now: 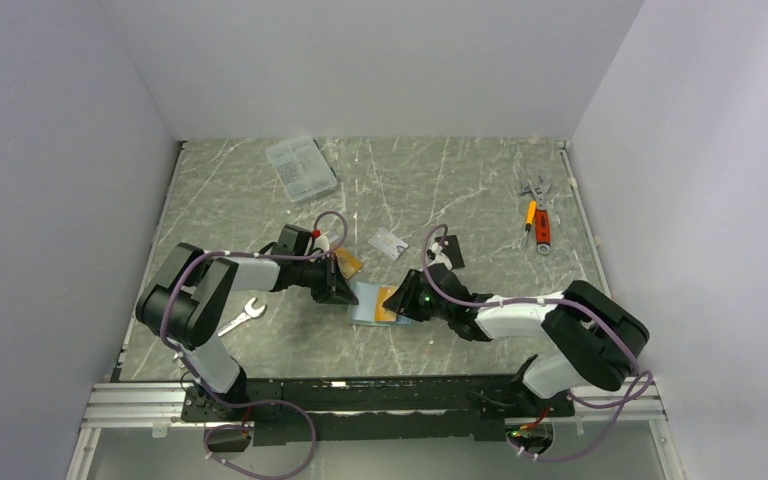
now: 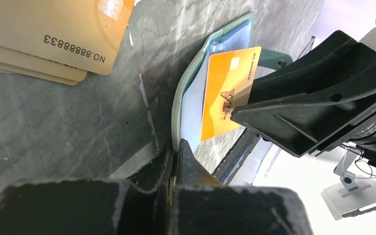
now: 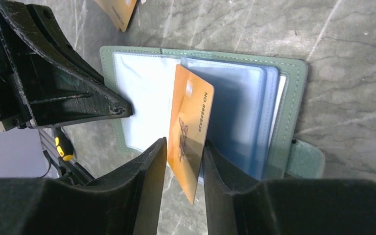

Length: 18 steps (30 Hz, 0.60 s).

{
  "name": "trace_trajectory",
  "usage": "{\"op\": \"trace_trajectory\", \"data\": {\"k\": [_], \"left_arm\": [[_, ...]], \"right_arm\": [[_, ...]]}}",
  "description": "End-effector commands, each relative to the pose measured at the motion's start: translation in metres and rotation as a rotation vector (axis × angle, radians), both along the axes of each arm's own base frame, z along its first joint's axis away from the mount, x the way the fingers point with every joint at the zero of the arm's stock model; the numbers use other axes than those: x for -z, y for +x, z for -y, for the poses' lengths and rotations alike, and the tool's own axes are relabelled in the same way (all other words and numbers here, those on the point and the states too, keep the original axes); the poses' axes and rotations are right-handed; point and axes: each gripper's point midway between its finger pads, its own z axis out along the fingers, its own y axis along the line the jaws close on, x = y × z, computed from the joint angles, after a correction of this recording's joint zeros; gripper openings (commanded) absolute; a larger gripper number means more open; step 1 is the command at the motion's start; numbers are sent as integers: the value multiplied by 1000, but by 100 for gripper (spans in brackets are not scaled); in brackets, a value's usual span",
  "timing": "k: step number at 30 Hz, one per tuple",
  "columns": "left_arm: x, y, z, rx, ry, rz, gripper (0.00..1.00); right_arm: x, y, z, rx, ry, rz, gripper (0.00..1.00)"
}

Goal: Put the credit cards into the card holder
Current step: Insert the credit card into the card holder.

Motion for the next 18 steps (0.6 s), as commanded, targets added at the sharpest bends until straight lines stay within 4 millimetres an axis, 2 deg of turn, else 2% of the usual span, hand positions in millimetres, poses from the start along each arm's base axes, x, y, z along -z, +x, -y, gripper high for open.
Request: {"op": "trace_trajectory", "data": {"k": [1, 7, 9, 11, 12, 18], "left_arm": [[-13, 4, 4, 12, -29, 49, 0], [-13, 4, 5, 13, -29, 47, 0], [-13, 4, 4, 12, -26, 49, 0], [-13, 4, 4, 12, -25, 49, 0], [-13, 4, 4, 11, -24, 47, 0], [-12, 4, 4, 8, -27, 39, 0]], "right_arm": [[-1, -1, 15, -2, -61, 13, 36], [-4, 0, 15, -1, -38, 25, 29], [-3, -4, 11, -22, -24, 12, 18], [-2, -4, 10, -21, -20, 9, 4], [-1, -3, 10, -18, -20, 7, 0], [-2, -3, 8, -23, -8, 14, 0]]}}
